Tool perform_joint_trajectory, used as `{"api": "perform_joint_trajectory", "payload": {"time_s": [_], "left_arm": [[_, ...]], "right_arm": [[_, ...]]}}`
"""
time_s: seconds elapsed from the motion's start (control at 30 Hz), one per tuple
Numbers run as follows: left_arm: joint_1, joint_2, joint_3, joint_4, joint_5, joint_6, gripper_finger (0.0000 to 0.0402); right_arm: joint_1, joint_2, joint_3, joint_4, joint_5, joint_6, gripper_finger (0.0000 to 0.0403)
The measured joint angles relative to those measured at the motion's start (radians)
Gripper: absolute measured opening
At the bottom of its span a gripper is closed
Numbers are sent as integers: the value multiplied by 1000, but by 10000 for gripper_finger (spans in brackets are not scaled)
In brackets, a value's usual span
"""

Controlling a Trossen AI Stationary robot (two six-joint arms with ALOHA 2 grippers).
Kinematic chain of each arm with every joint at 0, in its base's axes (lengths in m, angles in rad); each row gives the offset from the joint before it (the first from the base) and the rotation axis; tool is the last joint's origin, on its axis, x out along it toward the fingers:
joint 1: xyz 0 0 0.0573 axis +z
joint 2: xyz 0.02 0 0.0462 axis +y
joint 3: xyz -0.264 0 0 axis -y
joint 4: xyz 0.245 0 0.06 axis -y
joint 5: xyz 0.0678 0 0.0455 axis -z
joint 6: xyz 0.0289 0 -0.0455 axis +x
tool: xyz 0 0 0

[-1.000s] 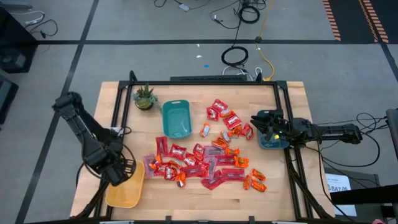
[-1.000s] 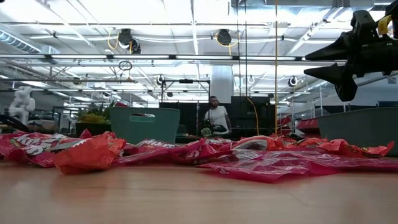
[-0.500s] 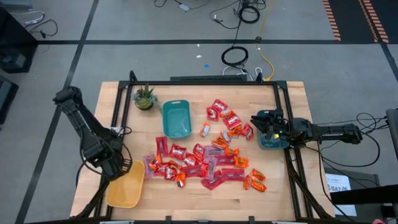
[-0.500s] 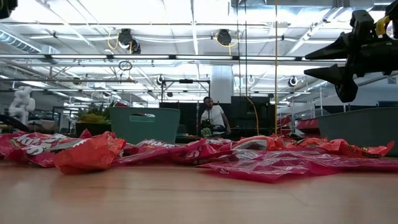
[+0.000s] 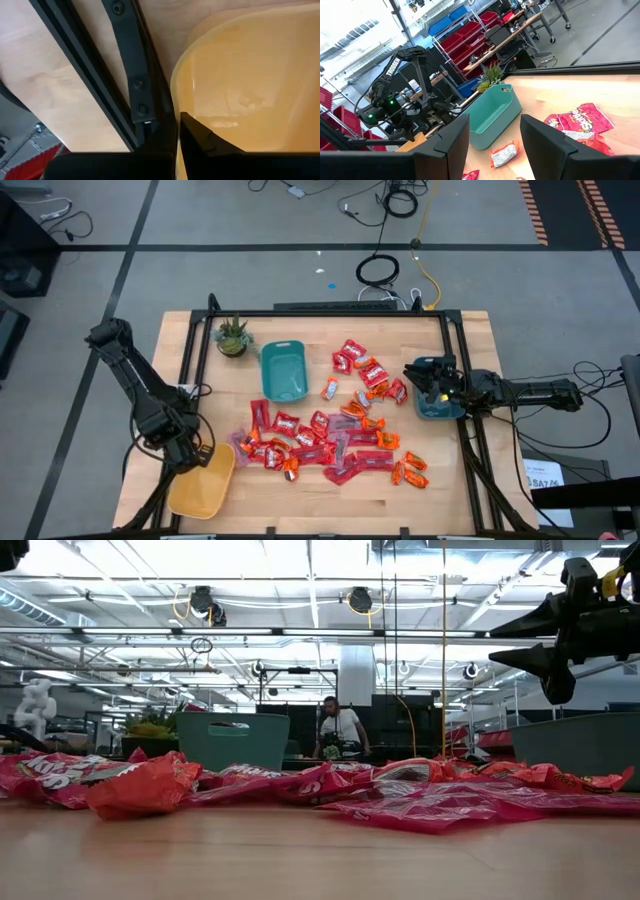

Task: Sort candy
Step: Move the orange bin to the upper middle

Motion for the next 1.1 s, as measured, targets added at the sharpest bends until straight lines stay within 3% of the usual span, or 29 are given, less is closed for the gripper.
{"api": "perform_joint_trajectory", "payload": {"time_s": [0.23,0.6,0.8,1.1], "left_arm": [[61,1,106,-34,-48,7,8],[243,4,412,-364,-185,26,7],[402,10,490,-520,-196,53,7],[725,-18,496,-512,-345,350,7]], "right_arm": [[0,0,0,0,-3,-28,169],[0,0,0,0,-6,-73,169],[0,0,0,0,-10,-75,169],[0,0,0,0,-13,-99,169]]}}
